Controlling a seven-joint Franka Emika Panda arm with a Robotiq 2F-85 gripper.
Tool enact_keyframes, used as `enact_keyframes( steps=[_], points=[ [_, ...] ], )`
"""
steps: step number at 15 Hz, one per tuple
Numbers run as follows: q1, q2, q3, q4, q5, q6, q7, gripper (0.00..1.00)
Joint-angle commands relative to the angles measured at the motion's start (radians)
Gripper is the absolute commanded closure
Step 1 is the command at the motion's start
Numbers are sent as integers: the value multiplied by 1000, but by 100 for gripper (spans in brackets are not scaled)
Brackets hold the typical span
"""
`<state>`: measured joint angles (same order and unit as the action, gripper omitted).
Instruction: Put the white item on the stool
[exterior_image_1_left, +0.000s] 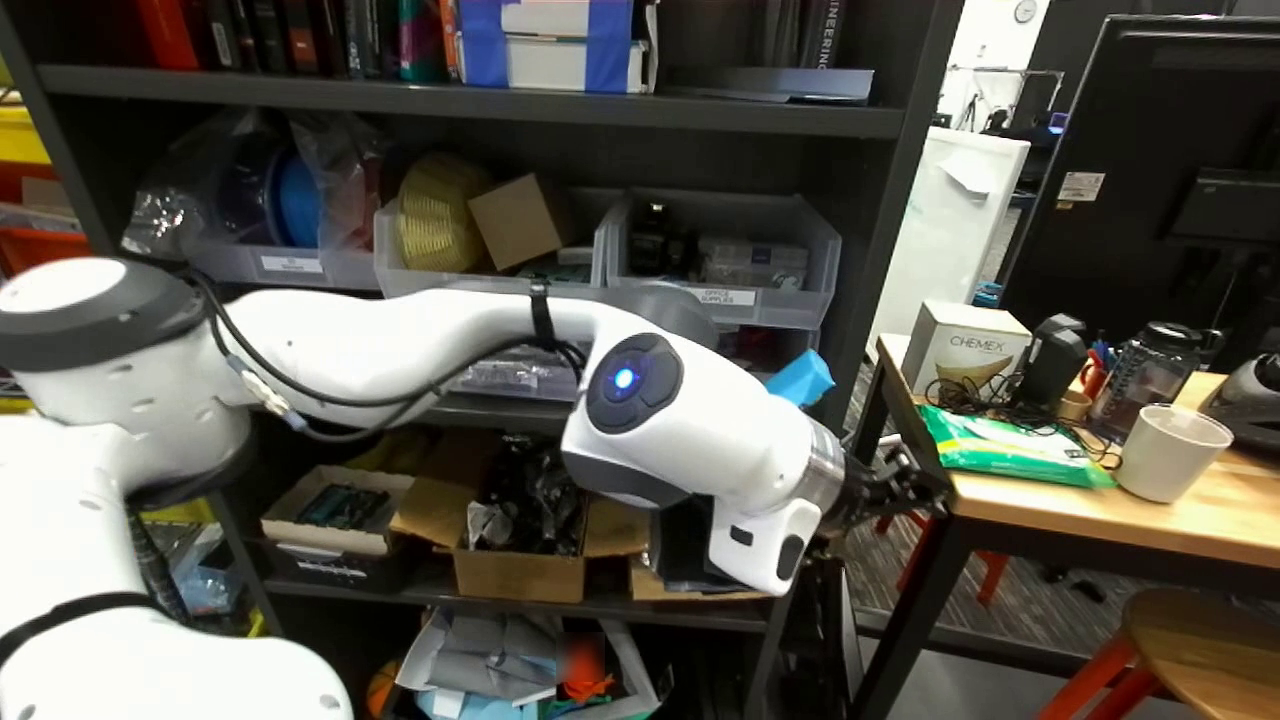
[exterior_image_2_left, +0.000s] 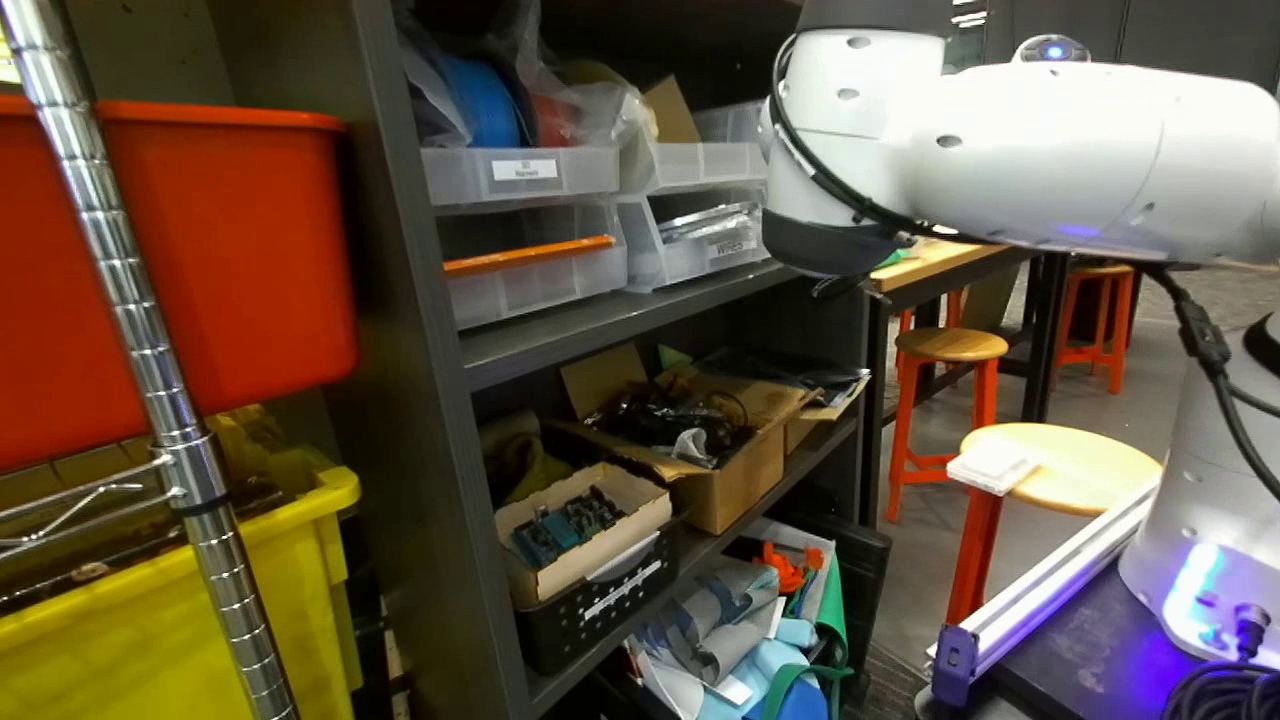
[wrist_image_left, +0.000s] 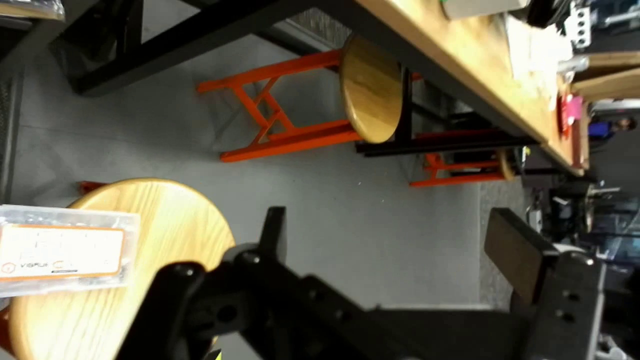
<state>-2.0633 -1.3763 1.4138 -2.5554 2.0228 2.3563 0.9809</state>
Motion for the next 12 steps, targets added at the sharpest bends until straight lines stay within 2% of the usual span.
enact_keyframes(
  steps=[1, 4, 5, 6, 7, 9, 12],
  points=[
    [152, -14, -144, -146, 112, -81, -221, 0],
    [267, -46, -273, -252, 149, -154, -383, 0],
    [342, 82, -334, -260, 121, -60, -495, 0],
    [387, 82, -385, -284, 97, -59, -546, 0],
    [369, 119, -418, -227, 83, -46, -594, 0],
    [462, 149, -520, -234, 56, -42, -705, 0],
    [567, 198, -649, -219, 15, -38, -854, 0]
  ],
)
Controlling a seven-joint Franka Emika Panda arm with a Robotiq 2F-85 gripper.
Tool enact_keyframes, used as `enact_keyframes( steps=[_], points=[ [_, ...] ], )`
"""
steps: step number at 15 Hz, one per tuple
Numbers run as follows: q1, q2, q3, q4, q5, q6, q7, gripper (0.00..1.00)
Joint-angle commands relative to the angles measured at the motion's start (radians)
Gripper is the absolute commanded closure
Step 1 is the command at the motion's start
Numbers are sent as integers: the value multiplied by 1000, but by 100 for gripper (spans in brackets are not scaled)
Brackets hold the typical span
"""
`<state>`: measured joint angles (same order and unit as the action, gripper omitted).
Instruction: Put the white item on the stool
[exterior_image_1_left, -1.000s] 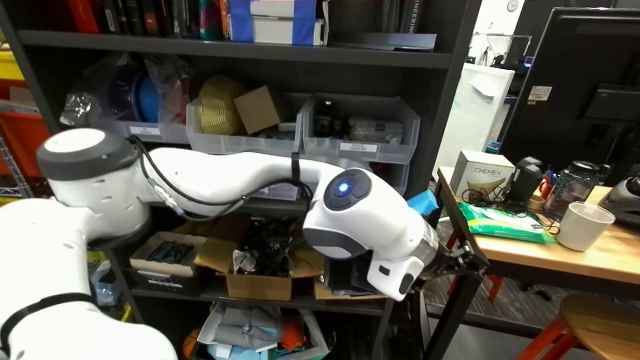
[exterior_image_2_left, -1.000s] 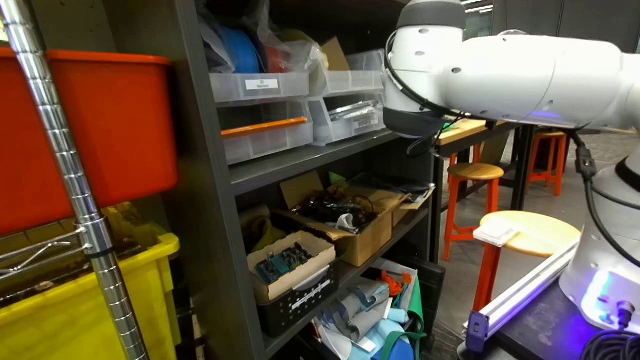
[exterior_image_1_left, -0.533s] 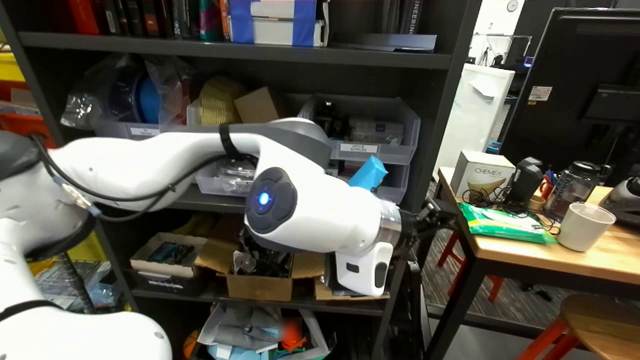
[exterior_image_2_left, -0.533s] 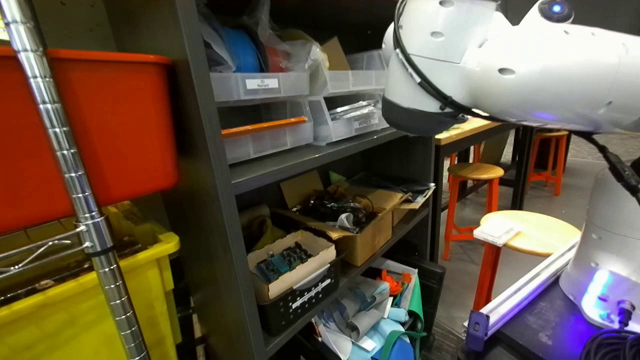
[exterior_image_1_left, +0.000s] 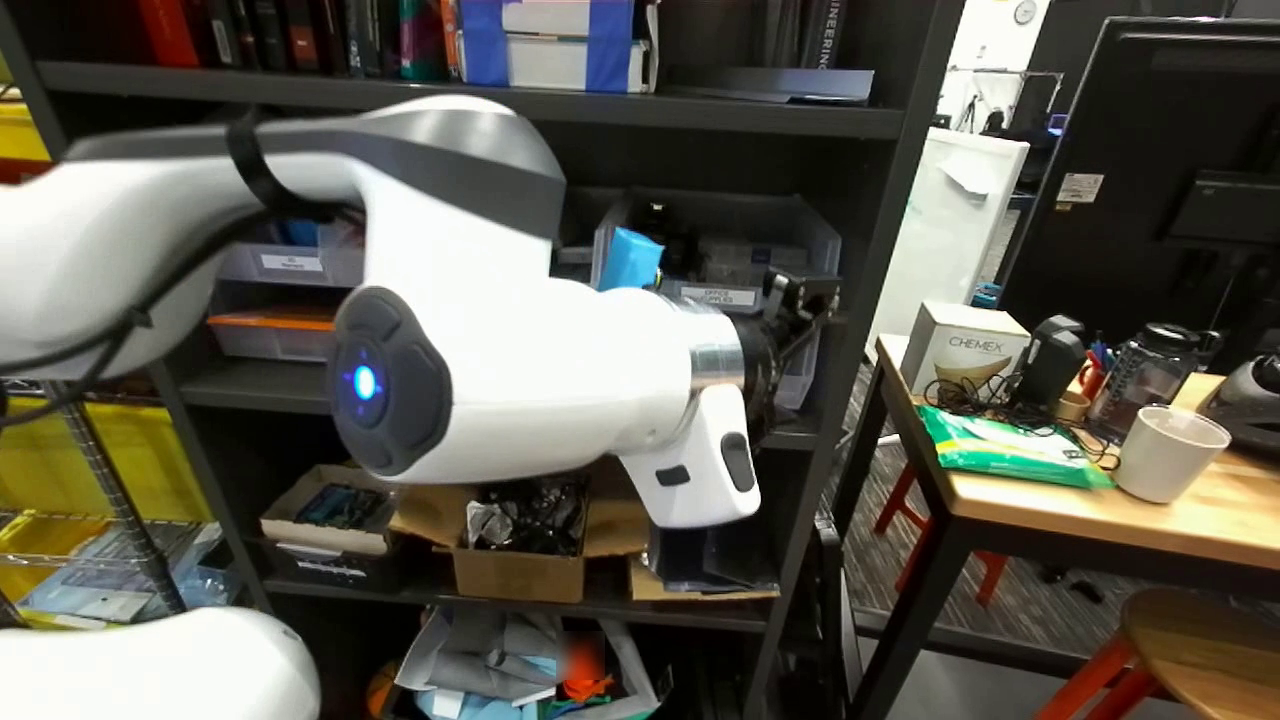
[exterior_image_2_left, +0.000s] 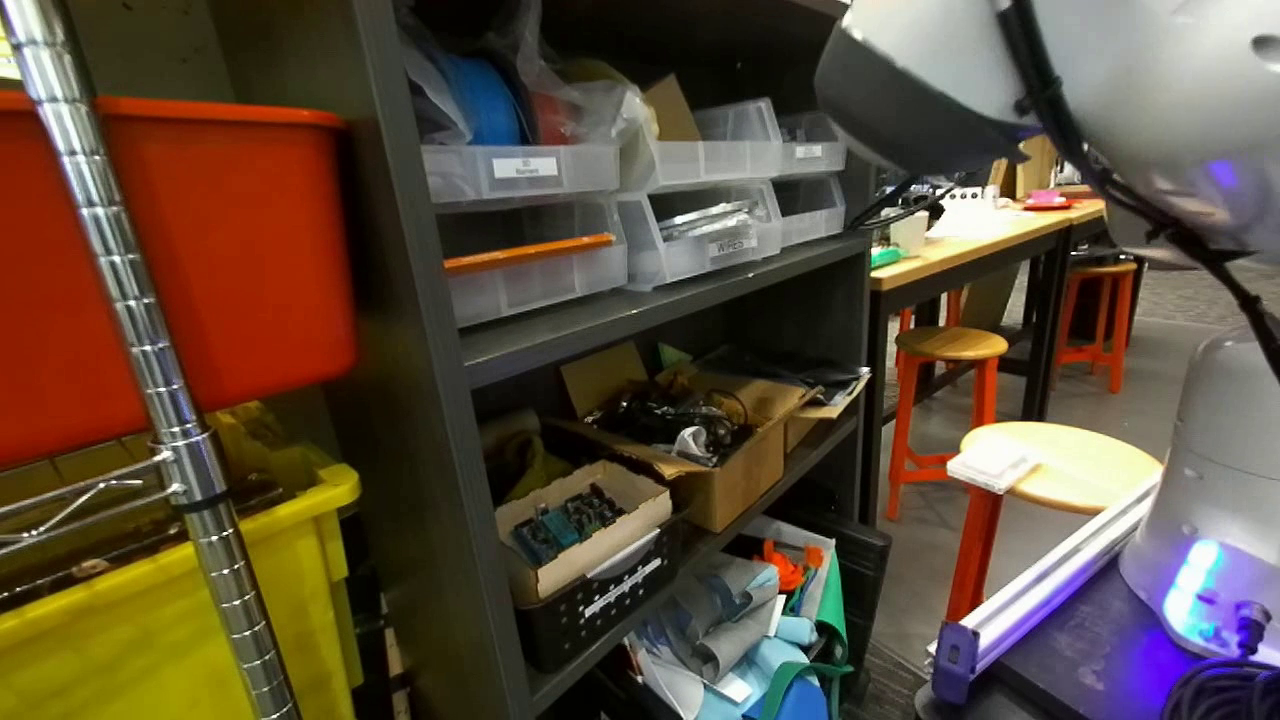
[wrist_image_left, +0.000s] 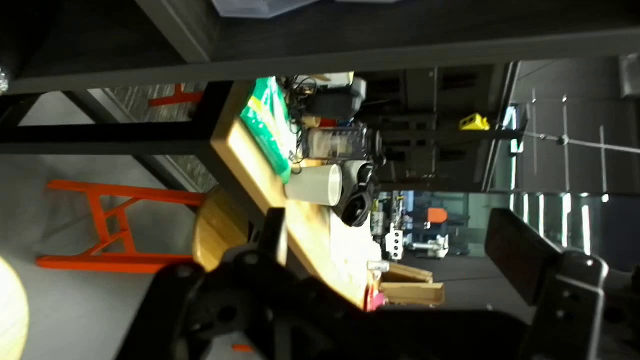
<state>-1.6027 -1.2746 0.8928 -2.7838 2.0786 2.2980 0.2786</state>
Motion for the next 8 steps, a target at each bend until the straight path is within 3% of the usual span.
enact_keyframes(
  steps=[1, 8],
  points=[
    [143, 110, -174, 11, -71, 20, -189, 0],
    [412, 214, -377, 10, -316, 83, -367, 0]
  ],
)
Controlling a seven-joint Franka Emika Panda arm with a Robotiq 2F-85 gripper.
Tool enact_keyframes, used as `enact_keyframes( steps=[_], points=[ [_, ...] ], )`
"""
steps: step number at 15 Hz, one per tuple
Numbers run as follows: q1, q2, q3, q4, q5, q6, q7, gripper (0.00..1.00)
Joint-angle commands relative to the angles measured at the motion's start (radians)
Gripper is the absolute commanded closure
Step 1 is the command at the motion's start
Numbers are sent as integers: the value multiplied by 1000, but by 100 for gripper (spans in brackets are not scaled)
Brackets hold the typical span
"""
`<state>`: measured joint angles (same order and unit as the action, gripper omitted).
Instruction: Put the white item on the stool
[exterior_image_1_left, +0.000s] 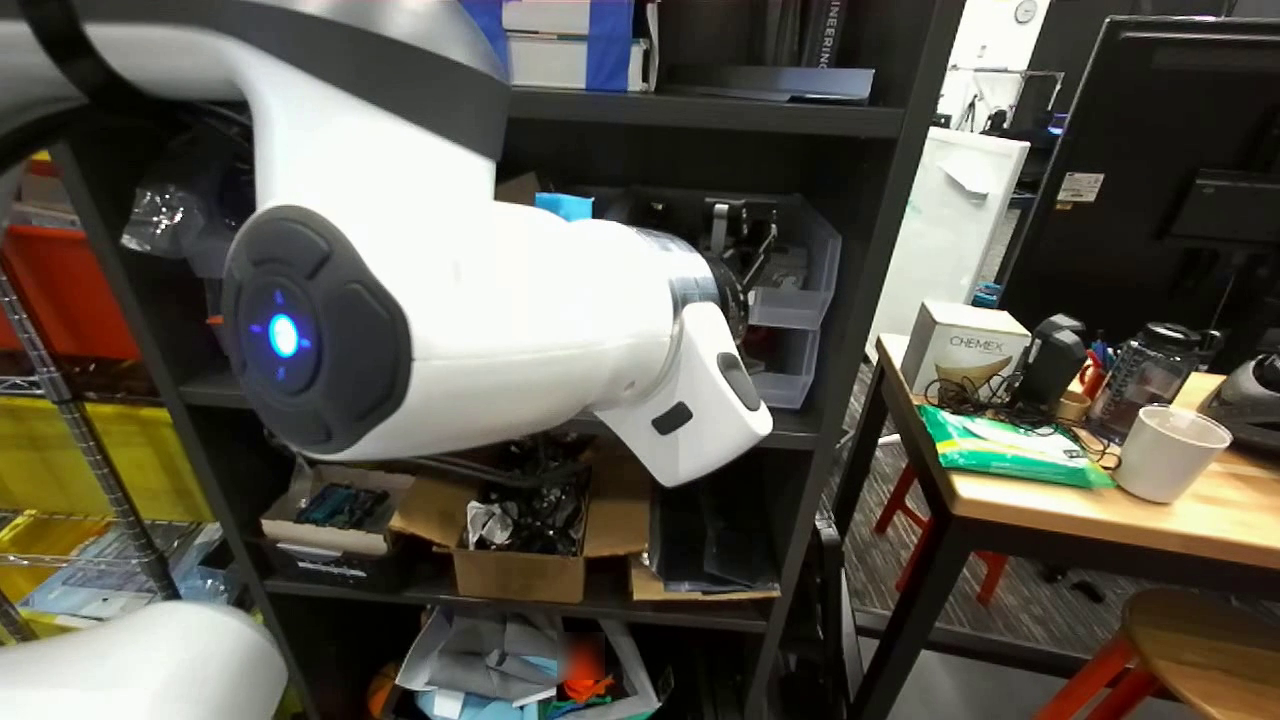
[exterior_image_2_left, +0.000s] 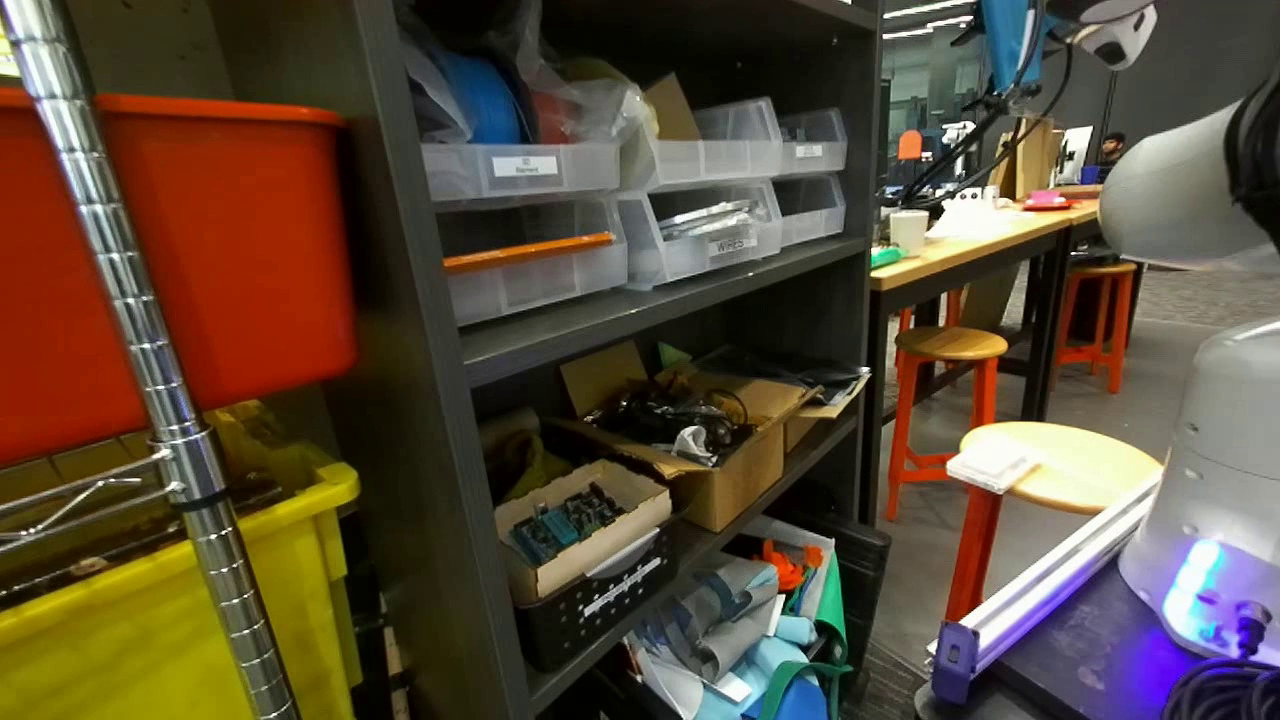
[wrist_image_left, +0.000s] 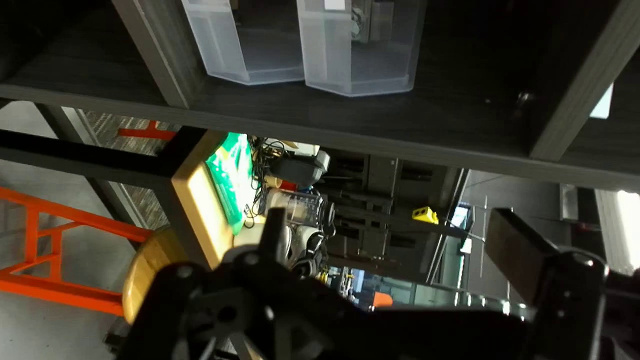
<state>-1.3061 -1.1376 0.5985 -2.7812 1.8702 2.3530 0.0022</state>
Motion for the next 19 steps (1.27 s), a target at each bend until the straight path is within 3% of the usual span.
enact_keyframes(
  steps=[1, 8, 9, 10, 11, 19],
  points=[
    [157, 92, -114, 6, -167, 26, -113, 0],
    [450, 95, -368, -1, -504, 56, -235, 0],
    [367, 50, -338, -1, -502, -54, -254, 0],
    [389, 42, -360, 0, -527, -69, -263, 0],
    [401, 77, -342, 2, -493, -11, -233, 0],
    [397, 51, -353, 2, -512, -53, -254, 0]
  ],
)
